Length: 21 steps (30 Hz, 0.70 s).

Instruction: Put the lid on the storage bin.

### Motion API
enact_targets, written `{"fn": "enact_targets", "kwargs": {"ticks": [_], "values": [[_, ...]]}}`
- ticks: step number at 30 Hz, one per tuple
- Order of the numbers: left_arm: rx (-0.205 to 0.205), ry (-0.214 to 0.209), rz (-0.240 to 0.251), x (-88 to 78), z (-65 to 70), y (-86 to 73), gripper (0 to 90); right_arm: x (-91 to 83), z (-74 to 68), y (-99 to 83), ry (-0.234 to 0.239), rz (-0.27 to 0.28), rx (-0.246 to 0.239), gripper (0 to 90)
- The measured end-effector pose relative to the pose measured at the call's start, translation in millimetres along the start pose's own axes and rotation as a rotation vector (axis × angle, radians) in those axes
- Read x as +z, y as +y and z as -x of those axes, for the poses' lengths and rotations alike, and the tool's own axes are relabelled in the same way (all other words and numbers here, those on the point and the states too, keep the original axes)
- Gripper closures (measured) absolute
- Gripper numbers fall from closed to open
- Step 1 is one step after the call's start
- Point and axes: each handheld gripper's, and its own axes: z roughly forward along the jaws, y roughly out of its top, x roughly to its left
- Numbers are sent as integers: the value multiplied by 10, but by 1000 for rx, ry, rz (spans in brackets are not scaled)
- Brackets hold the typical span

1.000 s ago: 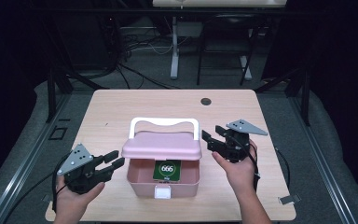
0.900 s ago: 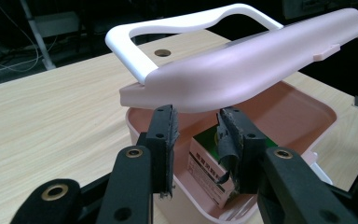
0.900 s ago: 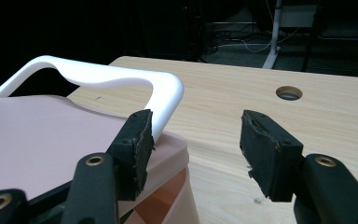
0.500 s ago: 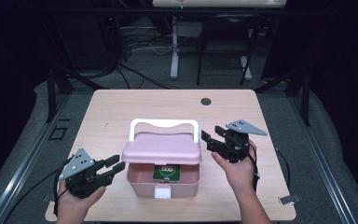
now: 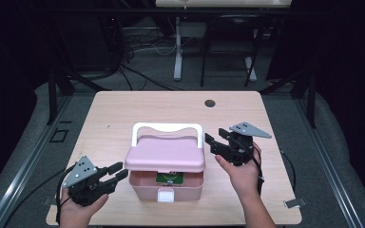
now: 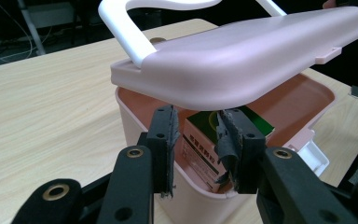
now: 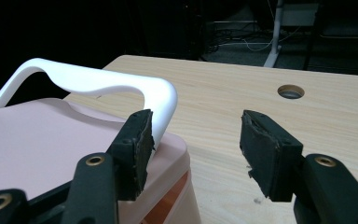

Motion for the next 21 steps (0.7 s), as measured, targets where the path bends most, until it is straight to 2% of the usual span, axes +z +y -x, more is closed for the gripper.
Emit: {"fn": "enact_targets", "kwargs": {"ticks": [21], "values": [[8,-12,-61,58,68,-276,710,29,-3,-23,3,-9,2,437]]}}
